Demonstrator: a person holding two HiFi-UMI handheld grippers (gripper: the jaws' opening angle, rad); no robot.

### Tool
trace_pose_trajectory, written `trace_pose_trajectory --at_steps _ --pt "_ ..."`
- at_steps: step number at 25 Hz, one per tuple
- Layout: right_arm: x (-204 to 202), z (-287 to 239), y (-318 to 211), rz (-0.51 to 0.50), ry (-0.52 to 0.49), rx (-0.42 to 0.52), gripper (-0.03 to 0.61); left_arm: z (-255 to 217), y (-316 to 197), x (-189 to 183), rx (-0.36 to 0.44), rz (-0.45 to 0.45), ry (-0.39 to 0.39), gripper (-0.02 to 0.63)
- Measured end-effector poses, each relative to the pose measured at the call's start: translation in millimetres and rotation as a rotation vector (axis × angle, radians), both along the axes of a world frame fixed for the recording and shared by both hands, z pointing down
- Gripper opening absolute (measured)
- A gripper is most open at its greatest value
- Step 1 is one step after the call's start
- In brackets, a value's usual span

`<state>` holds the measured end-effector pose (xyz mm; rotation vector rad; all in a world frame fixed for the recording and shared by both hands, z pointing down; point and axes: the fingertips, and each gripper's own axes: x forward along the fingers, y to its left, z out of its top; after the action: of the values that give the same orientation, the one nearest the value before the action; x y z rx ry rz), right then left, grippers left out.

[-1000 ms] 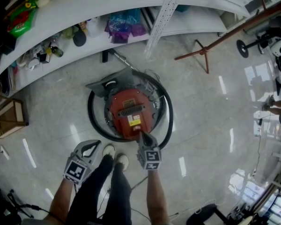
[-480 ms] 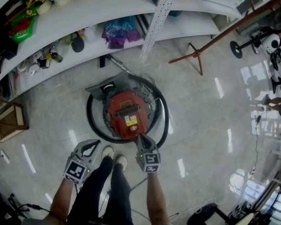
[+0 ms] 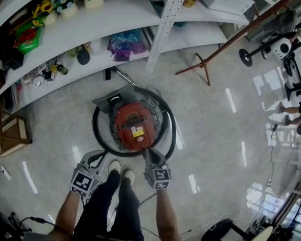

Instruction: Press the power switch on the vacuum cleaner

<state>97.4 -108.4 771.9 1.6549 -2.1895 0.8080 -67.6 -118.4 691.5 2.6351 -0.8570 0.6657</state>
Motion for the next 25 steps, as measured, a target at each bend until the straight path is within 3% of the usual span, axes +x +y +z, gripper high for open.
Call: trace_pose_trajectory --at_steps 25 --pt "-19.3 -143.1 30.3 -0.042 -0.018 0.161 0.011 -108.3 6.6 12.0 0.066 -0.026 0.072 -0.006"
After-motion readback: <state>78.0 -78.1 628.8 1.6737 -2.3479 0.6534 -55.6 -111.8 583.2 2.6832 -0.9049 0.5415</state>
